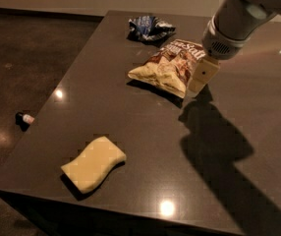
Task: Move brown chip bag near sponge
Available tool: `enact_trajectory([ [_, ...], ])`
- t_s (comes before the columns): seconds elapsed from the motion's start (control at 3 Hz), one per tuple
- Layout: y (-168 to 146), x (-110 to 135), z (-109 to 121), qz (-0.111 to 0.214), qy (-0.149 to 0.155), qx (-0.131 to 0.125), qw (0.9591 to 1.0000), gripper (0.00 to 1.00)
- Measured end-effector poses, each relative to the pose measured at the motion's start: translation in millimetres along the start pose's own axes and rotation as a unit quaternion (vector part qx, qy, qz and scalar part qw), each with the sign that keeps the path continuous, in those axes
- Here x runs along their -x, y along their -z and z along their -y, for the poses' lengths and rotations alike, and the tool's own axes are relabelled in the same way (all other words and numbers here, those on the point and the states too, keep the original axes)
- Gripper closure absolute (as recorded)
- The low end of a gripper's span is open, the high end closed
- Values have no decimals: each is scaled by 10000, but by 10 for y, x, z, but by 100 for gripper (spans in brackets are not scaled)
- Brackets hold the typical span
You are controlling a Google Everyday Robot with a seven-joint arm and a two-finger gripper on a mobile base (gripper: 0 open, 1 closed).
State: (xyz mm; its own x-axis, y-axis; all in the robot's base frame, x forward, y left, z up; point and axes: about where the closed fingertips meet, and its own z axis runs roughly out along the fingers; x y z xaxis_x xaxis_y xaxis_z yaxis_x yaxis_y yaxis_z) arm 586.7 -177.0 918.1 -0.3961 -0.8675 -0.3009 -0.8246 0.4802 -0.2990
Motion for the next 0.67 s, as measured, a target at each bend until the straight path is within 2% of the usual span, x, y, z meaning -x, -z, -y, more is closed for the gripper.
enact_trajectory([
  [0.33, -158, -99, 105, -91, -78, -85, 9999, 0],
  [0.67, -305, -64, 91, -67, -91, 47, 9999, 0],
])
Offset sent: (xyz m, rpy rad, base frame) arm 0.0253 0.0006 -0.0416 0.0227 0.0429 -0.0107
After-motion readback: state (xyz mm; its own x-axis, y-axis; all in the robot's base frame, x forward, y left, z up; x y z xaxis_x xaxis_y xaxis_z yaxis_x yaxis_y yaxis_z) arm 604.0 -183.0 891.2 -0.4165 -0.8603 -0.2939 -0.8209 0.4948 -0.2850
